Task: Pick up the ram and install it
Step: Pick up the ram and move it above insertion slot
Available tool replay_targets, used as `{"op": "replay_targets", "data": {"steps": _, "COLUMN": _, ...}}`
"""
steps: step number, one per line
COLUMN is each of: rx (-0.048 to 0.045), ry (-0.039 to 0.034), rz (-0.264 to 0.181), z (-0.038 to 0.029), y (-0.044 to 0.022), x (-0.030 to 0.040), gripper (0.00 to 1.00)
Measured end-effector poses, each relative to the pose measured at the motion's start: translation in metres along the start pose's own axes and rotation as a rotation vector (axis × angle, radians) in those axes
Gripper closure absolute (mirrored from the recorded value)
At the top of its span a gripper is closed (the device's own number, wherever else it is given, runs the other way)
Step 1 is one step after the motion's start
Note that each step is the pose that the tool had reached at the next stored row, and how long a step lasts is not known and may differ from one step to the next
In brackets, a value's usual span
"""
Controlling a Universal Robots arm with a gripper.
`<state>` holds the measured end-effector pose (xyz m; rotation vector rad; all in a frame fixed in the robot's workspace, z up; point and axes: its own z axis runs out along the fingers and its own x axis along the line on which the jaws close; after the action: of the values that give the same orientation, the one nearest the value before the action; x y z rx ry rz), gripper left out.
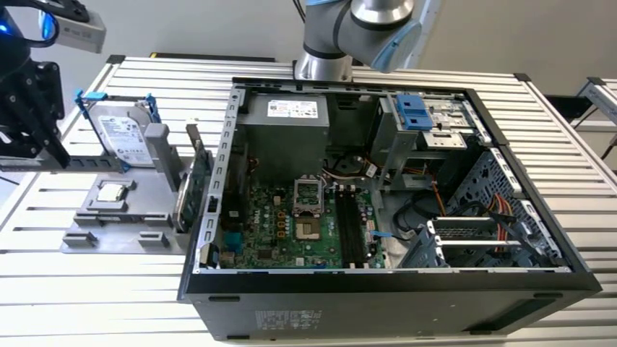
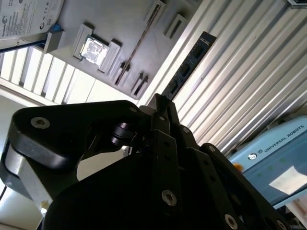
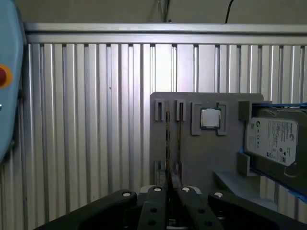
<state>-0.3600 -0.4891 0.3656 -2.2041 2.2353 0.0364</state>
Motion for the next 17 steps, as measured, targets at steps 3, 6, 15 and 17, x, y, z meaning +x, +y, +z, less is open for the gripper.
{"op": "replay_targets", "data": {"steps": 3, "rx": 0.0006, "ry": -0.0001, "rz": 0.000, "z": -0.0024, "y": 0.0000, "x": 0.0000, "gripper": 1.00}}
{"op": "replay_targets", "data": {"steps": 6, "rx": 0.0009, "ry": -0.0001, "rz": 0.000, "z": -0.0050, "y": -0.0001, "x": 0.0001, "gripper": 1.00}}
{"op": "replay_targets", "data": {"steps": 15, "rx": 0.0017, "ry": -0.0001, "rz": 0.000, "z": -0.0119, "y": 0.0001, "x": -0.0001, "gripper": 1.00}}
{"op": "replay_targets", "data": {"steps": 17, "rx": 0.0017, "ry": -0.0001, "rz": 0.000, "z": -0.0126, "y": 0.0001, "x": -0.0002, "gripper": 1.00}}
